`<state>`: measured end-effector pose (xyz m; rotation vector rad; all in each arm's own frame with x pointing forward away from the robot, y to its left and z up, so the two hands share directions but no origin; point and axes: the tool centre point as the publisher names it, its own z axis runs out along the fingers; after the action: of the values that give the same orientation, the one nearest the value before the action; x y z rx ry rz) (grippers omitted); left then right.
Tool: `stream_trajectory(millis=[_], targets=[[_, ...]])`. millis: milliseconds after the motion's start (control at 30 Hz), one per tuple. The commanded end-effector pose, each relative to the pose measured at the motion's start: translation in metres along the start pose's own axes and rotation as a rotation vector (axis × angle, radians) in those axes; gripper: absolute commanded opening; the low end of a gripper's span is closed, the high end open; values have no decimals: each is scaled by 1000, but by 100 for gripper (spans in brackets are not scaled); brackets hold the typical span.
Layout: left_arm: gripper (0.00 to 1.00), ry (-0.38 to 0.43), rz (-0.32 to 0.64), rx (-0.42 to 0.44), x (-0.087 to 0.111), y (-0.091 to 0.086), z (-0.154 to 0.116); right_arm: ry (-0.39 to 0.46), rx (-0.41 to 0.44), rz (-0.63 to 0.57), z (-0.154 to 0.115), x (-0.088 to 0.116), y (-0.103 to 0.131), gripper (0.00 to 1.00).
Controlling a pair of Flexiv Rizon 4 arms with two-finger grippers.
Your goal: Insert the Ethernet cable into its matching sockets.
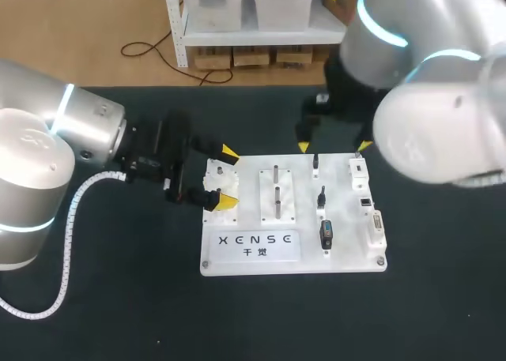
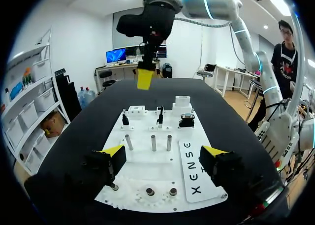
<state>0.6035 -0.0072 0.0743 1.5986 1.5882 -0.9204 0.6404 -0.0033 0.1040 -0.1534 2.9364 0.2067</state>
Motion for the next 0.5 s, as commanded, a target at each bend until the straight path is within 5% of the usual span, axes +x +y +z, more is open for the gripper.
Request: stream_trajectory(millis=[33, 500], targets=[[100, -2, 1, -1, 1, 0, 0, -8, 94, 6, 13, 10, -1, 100], [100, -2, 1, -1, 1, 0, 0, 65, 83, -31, 58, 34, 0, 100]])
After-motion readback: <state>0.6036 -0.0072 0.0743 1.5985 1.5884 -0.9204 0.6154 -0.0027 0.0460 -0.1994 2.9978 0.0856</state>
